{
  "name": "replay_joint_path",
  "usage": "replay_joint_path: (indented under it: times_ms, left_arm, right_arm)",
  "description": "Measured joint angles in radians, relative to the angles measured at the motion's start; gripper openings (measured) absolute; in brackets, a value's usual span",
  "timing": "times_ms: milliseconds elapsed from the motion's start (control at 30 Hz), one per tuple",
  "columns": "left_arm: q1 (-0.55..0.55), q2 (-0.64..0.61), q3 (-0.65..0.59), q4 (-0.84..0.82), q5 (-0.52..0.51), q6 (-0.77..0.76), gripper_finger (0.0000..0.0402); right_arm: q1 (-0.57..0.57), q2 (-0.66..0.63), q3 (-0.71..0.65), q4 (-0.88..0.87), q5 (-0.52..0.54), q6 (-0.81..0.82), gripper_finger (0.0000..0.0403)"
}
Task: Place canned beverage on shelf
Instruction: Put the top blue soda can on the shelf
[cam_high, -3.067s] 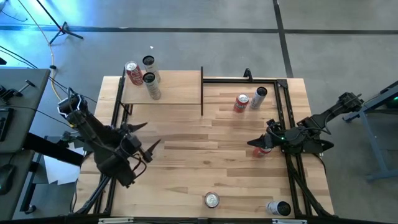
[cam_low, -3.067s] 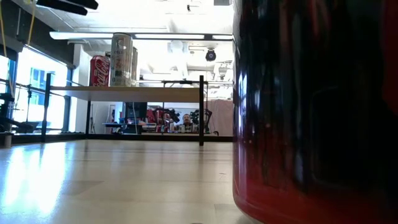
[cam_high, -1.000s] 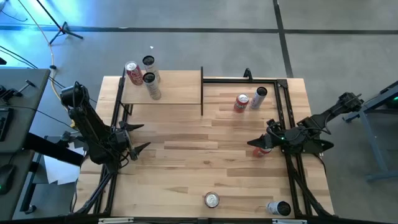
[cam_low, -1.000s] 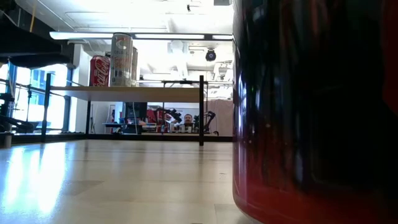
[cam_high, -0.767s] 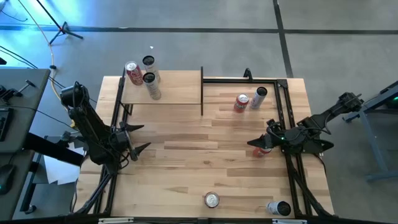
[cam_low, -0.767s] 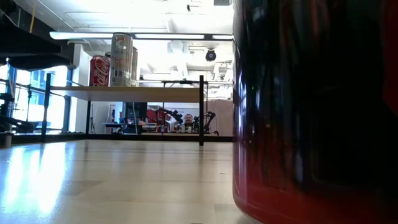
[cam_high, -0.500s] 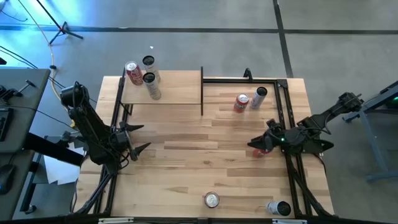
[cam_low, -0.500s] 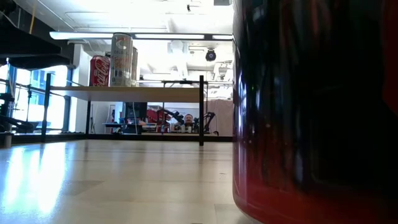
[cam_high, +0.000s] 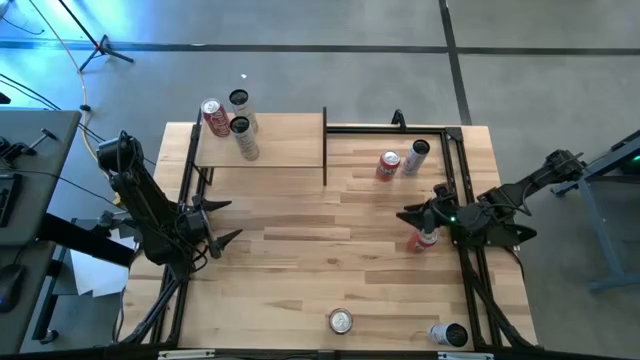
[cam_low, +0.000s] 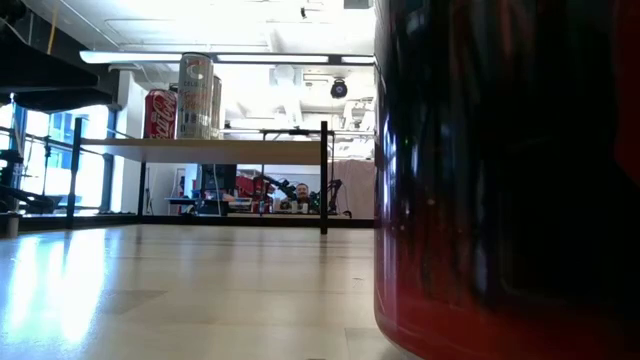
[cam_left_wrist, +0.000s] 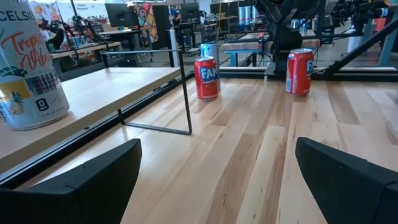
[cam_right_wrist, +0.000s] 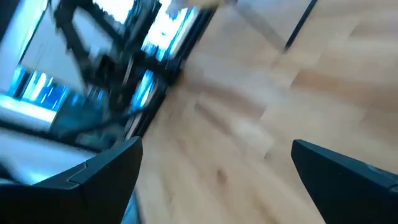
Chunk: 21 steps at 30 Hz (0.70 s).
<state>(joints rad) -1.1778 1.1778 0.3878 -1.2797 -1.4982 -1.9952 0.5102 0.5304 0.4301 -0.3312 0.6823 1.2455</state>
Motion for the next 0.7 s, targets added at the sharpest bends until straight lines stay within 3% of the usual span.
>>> replay_joint_path:
  times_ms: [100,333,500,700]
  left_arm:
    - [0.0,0.0,0.0,0.0,0.0,0.001,0.04]
    - [0.0,0.0,0.0,0.0,0.0,0.0,0.04]
    - [0.0,0.0,0.0,0.0,0.0,0.001,0.04]
    - [0.0,0.0,0.001,0.0,0.0,0.0,0.04]
  right_arm:
    - [0.0,0.0,0.0,-0.001,0.07,0.003,0.04]
    - [0.0,0.0,0.0,-0.001,0.05,0.003,0.04]
    - [0.0,0.014,0.0,-0.001,0.111,0.006,0.04]
    - [0.0,0.065,0.0,-0.001,0.113,-0.128,0.04]
